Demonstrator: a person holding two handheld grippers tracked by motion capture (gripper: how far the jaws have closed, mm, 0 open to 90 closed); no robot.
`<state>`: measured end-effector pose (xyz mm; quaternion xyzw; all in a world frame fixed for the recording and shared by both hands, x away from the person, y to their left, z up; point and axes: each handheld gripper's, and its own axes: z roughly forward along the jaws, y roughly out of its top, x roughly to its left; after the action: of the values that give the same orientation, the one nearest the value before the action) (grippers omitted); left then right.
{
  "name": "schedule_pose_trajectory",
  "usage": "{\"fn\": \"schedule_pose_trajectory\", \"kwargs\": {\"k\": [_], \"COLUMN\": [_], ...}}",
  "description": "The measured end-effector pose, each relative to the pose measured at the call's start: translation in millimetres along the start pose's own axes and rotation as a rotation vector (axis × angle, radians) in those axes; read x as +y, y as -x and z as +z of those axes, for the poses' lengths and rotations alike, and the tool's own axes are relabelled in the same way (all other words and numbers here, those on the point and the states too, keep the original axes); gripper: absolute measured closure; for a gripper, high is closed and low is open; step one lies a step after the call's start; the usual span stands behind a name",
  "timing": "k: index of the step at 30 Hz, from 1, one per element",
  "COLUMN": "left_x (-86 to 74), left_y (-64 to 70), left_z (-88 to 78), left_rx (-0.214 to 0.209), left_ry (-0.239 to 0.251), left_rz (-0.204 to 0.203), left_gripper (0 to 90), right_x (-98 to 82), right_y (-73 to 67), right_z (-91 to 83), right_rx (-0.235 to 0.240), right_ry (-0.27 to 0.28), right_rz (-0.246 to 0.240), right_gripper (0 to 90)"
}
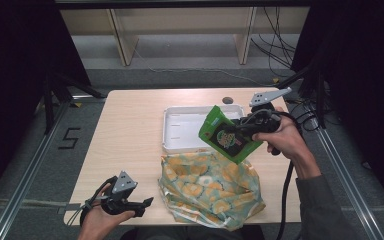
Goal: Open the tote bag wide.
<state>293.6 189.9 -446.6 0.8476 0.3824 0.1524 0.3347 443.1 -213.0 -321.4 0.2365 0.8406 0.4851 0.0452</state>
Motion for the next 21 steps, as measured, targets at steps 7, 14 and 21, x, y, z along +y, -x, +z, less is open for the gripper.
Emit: {"fn": "schedule_pose_trajectory", "kwargs": {"k": [7,14,21], "left_x": [-6.0,-9.4,-10.0], "left_y": [-1.8,-4.0,-1.8], "left_z": [4.6,4.5,7.1], "left_rx": [0.026,0.035,0.037], "left_ry": [-0.022,-0.029,-0.021], "left_rz": [-0.023,-0.009,-0.024], "left_gripper": [23.5,23.4,23.4], "right_x": [-2.2,-5.1,-10.4], "right_y": [8.9,18.4,27.3], "right_z": [-10.2,-16.5,-21.4], "right_rx": [-0.036,-0.052,-0.096], "right_ry": [0.049,0.063,0.066], "right_rz": [0.028,0.055,0.092], "right_gripper": [75.9,75.9,75.9]}}
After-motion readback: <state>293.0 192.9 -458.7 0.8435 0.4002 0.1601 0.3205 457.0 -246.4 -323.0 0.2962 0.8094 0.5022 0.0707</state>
